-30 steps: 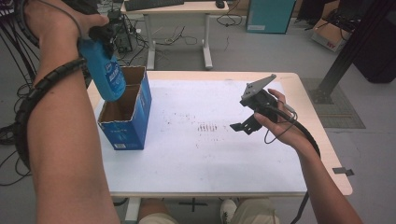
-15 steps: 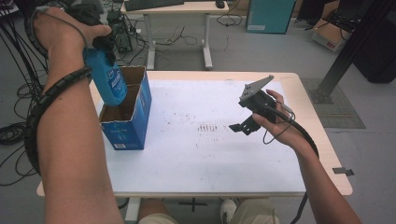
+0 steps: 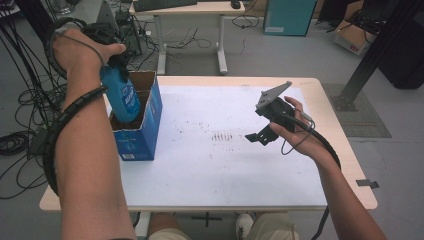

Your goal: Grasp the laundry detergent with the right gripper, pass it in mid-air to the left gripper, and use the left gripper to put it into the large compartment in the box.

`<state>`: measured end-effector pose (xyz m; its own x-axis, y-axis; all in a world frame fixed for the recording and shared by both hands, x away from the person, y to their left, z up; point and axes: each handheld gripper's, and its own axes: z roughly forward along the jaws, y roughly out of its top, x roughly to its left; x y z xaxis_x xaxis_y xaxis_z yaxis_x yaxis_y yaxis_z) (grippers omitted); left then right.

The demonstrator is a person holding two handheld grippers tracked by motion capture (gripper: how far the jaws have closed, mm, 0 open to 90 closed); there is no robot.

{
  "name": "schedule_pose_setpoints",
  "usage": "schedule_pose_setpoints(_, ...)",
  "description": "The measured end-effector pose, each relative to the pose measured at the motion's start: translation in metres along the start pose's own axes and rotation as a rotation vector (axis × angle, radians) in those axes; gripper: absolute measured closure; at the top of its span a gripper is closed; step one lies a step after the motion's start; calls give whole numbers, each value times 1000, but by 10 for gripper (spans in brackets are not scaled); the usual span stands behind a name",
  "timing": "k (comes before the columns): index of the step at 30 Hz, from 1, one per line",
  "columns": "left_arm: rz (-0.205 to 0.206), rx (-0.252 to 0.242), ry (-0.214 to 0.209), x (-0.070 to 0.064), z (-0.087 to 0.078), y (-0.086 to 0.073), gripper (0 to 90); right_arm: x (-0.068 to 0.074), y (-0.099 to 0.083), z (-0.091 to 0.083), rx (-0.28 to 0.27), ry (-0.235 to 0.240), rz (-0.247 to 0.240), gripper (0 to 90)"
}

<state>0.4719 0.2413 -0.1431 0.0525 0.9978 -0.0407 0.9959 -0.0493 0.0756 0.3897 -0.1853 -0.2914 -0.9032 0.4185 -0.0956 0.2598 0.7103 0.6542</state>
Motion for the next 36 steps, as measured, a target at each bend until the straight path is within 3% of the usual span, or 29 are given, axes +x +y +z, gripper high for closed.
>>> schedule_pose_setpoints(36,-2,14,7,-1,97,0,373,-1,-5,15,23,15,8,45)
